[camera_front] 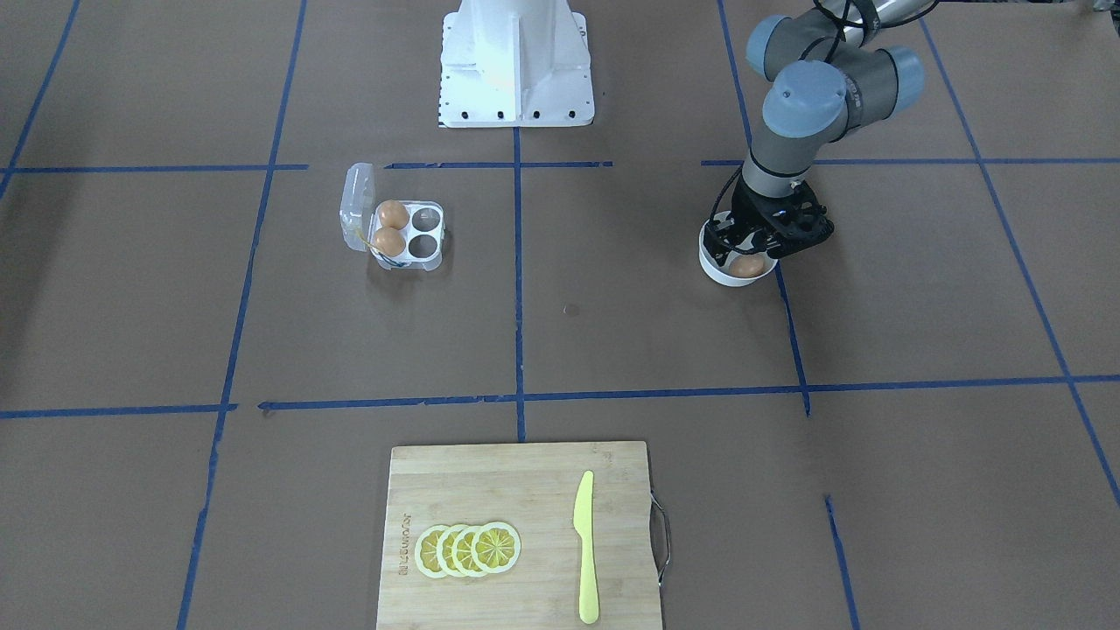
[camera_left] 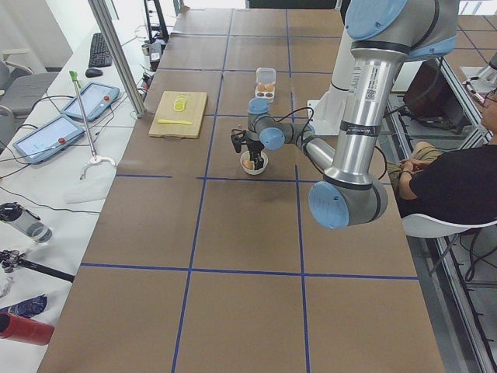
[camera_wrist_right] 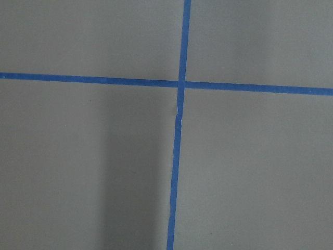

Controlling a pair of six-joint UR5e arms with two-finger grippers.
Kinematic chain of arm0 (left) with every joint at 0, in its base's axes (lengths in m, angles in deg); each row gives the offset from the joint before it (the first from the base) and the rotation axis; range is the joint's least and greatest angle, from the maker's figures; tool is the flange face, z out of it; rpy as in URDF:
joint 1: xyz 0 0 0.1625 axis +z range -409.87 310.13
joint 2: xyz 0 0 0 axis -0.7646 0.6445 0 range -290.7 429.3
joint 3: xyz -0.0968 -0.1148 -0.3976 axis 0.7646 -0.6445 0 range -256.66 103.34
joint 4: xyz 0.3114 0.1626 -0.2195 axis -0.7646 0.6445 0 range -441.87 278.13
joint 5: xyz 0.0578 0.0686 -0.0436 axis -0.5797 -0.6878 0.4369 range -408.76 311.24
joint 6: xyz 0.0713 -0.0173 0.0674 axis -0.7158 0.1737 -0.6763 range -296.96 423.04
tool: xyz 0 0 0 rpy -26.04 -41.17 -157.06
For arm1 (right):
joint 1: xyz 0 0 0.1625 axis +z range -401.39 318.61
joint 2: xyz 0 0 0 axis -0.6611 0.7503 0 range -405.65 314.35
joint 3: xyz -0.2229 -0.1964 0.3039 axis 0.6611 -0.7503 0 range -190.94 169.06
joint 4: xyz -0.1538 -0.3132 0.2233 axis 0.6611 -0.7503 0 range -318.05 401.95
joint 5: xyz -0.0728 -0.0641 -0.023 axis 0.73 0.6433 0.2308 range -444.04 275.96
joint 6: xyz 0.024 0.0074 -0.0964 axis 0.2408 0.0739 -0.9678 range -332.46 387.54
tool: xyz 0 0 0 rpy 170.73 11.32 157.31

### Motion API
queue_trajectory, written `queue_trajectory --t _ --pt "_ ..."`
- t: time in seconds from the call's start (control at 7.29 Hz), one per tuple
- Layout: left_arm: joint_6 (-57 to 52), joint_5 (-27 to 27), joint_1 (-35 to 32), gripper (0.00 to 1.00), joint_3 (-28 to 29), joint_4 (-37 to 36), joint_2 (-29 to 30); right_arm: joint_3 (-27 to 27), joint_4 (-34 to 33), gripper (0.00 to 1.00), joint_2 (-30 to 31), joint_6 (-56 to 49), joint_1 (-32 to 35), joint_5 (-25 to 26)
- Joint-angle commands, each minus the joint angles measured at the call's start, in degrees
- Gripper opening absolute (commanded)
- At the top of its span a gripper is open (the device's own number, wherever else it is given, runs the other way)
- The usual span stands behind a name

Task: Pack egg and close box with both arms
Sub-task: 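Close the left gripper around the brown egg in the bowl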

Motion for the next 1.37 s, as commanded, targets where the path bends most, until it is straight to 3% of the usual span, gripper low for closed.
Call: queue_trajectory --t 0.0,1.1,1.23 --pt "0.0 0.0 0.0 0.71 0.1 0.0 -0.1 0.0 0.0 1.0 0.0 0.0 0.0 0.0" --pt "-0.4 -0.1 -0.7 0.71 0.5 0.1 -0.1 0.1 0.0 1.0 0.2 0.0 0.0 0.0" --pt "-0.4 -0.1 -0.8 0.6 0.6 0.1 -0.1 0.1 0.0 1.0 0.2 0.0 0.0 0.0"
